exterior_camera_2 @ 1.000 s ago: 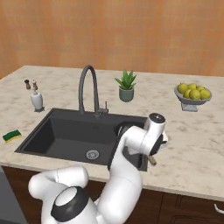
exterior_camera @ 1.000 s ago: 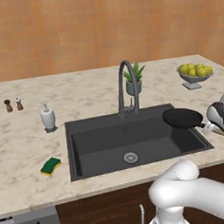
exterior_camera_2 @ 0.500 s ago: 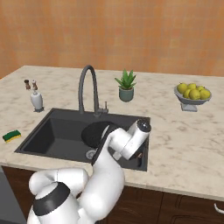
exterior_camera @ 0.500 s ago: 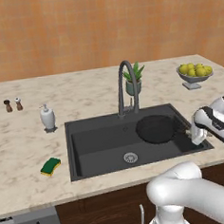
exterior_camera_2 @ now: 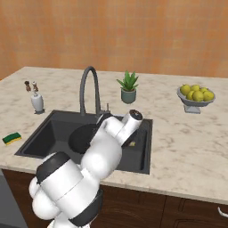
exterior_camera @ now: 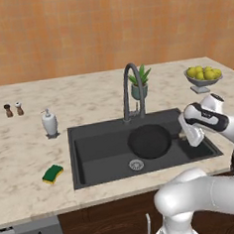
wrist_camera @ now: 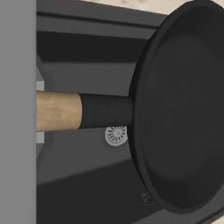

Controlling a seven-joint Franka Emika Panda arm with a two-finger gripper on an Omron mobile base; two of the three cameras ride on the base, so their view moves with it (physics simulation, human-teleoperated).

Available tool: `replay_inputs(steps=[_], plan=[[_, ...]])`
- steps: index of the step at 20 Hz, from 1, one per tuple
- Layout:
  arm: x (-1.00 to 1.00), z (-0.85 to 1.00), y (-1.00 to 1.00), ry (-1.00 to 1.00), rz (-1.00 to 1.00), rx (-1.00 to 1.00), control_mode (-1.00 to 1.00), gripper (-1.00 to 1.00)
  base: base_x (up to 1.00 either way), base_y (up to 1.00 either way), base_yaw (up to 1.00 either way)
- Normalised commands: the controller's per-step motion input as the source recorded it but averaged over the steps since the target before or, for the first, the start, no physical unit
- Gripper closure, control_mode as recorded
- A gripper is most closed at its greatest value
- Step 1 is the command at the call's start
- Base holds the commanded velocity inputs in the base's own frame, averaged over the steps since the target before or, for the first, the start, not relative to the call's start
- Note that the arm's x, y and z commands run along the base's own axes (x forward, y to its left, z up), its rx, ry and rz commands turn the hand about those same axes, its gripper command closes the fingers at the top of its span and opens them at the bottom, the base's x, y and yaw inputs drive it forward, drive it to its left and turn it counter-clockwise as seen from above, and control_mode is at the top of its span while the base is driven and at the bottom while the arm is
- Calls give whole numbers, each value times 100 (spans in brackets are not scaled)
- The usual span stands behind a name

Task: Pick the pan and sponge and place them into the sink. Then turn on the water.

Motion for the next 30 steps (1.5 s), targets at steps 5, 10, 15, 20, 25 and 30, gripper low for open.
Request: replay_inputs(steps=[5,10,15,20,25,30], plan=[[44,-17,44,0,0,-12,-100,100,0,0,0],[25,-41,6,0,0,-3,-100,100,0,0,0],[22,-36,0,0,0,0,-100,100,0,0,0],[19,-43,2,0,0,-6,-100,100,0,0,0],[10,-54,0,0,1,-8,-100,100,0,0,0],[1,-48,0,0,3,-6,-100,100,0,0,0]])
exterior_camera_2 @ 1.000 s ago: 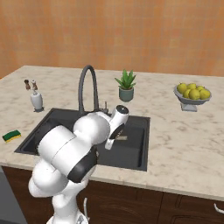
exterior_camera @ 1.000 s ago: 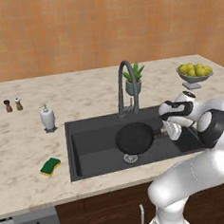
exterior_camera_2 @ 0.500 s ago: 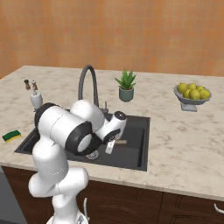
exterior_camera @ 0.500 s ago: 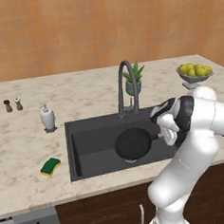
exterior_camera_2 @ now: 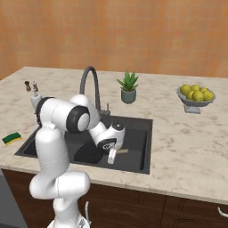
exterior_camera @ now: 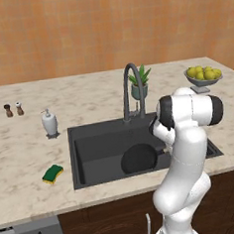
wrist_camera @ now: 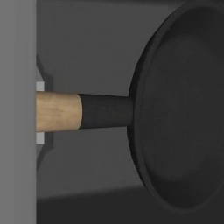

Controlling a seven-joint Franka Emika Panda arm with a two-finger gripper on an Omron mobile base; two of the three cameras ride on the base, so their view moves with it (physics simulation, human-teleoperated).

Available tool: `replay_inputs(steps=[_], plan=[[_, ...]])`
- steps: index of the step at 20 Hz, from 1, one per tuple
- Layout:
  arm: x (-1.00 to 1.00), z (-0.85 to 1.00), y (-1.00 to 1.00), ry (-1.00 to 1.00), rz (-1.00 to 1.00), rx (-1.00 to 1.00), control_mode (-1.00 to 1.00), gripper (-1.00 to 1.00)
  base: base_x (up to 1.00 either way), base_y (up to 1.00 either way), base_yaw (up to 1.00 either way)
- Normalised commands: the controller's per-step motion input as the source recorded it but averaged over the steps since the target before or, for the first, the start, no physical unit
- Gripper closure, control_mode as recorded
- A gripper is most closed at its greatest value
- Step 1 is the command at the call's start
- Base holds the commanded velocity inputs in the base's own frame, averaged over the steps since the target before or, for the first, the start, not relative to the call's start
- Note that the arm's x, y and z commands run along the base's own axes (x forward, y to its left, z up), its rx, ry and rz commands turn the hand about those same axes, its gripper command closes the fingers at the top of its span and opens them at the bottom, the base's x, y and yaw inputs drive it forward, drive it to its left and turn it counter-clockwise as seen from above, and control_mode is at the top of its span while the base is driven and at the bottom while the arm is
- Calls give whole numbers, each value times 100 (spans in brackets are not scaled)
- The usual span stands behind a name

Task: Pick the pan and sponge and place them into the sink. Then turn on the water.

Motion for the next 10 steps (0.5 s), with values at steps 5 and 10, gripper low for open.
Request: replay_inputs(steps=[5,10], plan=[[0,-37,0,0,3,-4,-100,100,0,0,0],[0,-17,2,-1,1,-3,-100,-100,0,0,0]])
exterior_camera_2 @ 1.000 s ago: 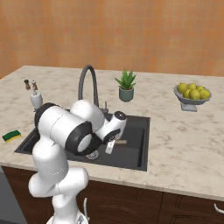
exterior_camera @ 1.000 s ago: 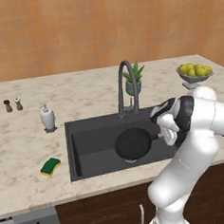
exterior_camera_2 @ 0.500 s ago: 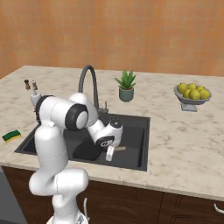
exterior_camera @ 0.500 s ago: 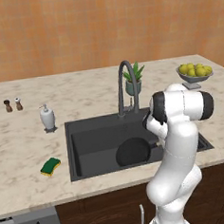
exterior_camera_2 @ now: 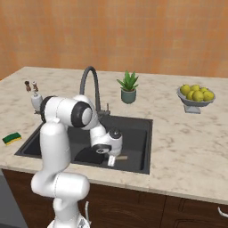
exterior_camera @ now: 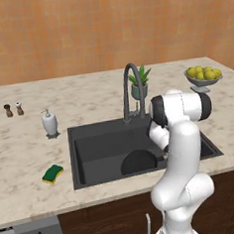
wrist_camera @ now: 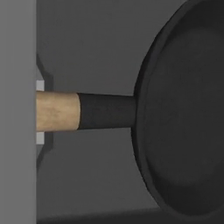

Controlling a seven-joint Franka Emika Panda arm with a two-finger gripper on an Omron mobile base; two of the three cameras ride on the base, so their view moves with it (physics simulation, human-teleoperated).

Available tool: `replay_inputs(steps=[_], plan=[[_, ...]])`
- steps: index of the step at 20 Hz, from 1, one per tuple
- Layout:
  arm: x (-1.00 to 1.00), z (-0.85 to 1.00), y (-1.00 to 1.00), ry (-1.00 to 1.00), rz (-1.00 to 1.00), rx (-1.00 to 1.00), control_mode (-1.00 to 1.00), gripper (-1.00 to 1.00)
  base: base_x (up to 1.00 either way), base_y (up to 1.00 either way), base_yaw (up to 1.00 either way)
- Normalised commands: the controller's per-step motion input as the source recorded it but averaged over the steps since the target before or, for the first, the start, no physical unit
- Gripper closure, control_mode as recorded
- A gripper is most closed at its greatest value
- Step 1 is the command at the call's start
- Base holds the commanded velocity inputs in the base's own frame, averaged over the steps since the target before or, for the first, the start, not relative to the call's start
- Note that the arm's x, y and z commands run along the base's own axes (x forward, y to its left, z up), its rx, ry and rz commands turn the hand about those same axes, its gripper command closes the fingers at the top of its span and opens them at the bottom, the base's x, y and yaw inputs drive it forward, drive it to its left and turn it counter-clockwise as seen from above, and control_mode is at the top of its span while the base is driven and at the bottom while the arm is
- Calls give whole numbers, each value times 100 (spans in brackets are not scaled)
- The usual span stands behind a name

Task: Pick the pan and sponge and place them into the sink. Then turn on the water.

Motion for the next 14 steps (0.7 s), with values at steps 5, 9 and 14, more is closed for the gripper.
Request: replay_inputs(steps=[5,9,14], plan=[[-4,46,0,-9,3,0,-100,-100,0,0,0],[-6,98,0,-13,12,0,-100,-100,0,0,0],[0,100,-3,-5,8,-2,-100,-100,0,0,0]])
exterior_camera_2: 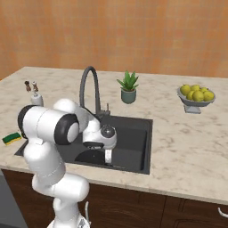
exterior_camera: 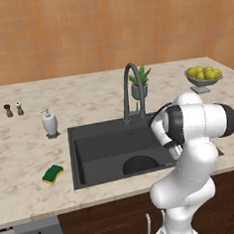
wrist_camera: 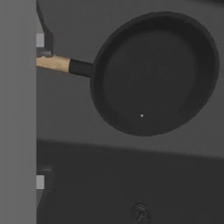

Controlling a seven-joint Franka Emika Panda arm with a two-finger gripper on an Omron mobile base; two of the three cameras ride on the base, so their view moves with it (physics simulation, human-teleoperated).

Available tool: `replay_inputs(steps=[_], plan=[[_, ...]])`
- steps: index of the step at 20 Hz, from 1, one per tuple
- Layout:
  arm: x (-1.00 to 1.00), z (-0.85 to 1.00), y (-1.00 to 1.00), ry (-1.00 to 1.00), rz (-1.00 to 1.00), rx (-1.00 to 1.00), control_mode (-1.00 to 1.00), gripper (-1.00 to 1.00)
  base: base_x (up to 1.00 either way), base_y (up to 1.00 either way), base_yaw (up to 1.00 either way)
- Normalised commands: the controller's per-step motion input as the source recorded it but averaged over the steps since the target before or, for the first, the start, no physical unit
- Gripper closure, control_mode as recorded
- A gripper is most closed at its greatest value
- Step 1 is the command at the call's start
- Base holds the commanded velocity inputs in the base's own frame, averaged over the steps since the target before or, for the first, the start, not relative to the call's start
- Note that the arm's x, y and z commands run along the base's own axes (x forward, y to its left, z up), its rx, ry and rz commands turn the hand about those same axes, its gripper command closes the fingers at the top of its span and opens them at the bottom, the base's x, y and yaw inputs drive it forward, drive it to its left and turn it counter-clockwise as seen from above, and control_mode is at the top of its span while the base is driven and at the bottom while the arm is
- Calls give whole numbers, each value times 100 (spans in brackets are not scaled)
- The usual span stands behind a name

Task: Pick the pan and sponge and place them into the sink. Then turn on the water.

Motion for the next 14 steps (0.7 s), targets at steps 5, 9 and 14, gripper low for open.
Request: replay_inputs(steps=[5,9,14], plan=[[-2,100,-16,0,1,0,-100,-100,0,0,0],[-6,100,-30,0,0,0,-100,-100,0,0,0],[-7,100,-27,0,0,0,-100,-100,0,0,0]])
